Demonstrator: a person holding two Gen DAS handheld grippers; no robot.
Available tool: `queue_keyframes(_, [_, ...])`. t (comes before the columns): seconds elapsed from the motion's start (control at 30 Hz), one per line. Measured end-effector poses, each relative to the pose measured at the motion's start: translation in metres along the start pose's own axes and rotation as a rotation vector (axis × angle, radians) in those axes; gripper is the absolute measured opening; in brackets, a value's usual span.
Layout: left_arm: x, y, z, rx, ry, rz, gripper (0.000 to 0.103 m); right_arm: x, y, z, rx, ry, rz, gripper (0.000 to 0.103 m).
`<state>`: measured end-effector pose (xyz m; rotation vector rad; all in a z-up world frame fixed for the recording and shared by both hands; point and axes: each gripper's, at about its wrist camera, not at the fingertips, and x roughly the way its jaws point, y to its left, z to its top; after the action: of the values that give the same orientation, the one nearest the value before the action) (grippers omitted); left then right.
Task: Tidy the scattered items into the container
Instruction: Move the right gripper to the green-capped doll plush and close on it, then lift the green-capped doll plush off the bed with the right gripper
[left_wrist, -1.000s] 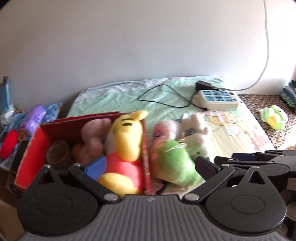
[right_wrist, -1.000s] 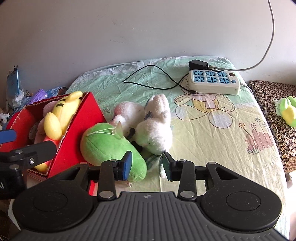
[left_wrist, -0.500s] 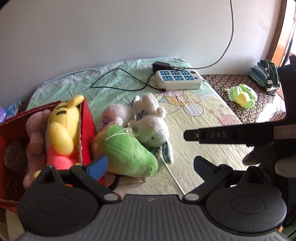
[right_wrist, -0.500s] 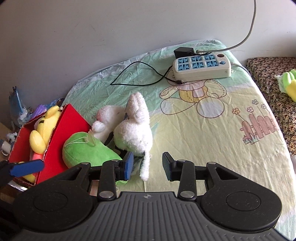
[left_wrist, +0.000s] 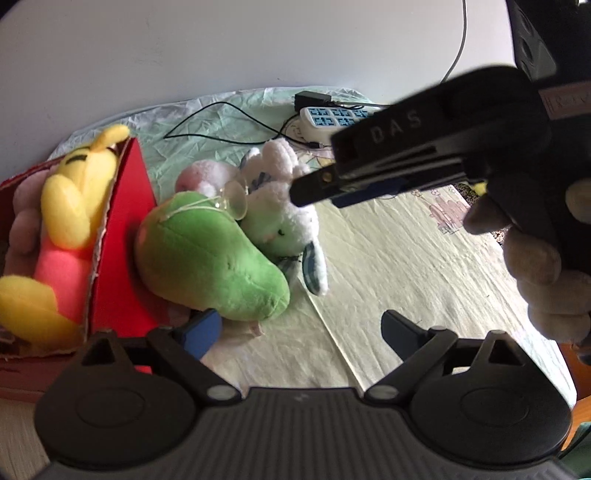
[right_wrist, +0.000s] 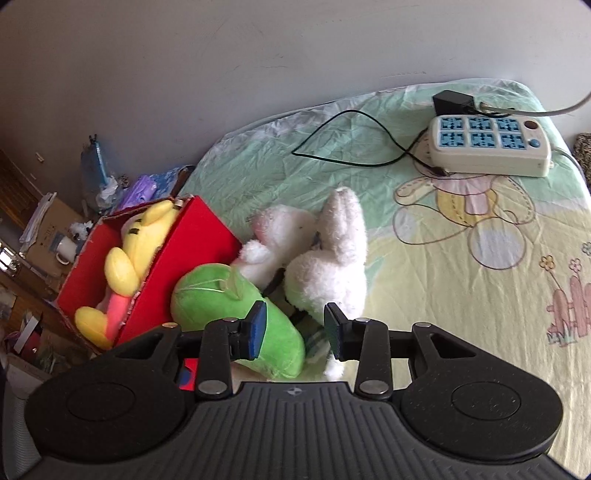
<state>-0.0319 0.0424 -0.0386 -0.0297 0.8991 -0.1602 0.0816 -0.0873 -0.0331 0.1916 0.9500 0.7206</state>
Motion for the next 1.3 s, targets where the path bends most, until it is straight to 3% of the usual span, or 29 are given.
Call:
queue_keyframes(0.1, [0.004, -0.003, -0.001, -0.007, -0.015, -0.004, 0.098, 0.008, 0.011, 0.017, -0.049, 0.019, 0.069, 0.038])
queue_keyframes(0.23, [0.019, -0.006, -0.009, 0.002, 0.023, 0.024, 0.098, 0.026, 0.029, 0.037, -0.117, 0.082, 0.132, 0.039])
queue_keyframes(0.47, [0.025, -0.010, -0.016, 0.023, 0.022, 0.089, 0.099, 0.059, 0.043, 0.051, -0.143, 0.137, 0.160, 0.039])
queue_keyframes(0.67, [0.034, -0.010, -0.019, 0.039, 0.017, 0.148, 0.099, 0.080, 0.048, 0.048, -0.167, 0.155, 0.140, 0.039])
queue_keyframes(0.77, [0.034, -0.009, -0.023, 0.054, 0.011, 0.174, 0.098, 0.078, 0.041, 0.043, -0.158, 0.169, 0.172, 0.039])
queue_keyframes(0.97, [0.021, -0.009, -0.023, 0.079, -0.033, 0.159, 0.099, 0.052, 0.032, 0.031, -0.173, 0.203, 0.222, 0.043])
queue_keyframes(1.13, [0.004, -0.009, -0.022, 0.116, -0.078, 0.131, 0.099, 0.026, 0.018, 0.023, -0.149, 0.190, 0.208, 0.043])
queue_keyframes(1.3, [-0.025, -0.015, -0.016, 0.174, -0.122, 0.019, 0.100, 0.004, -0.008, 0.005, -0.069, 0.198, 0.207, 0.049])
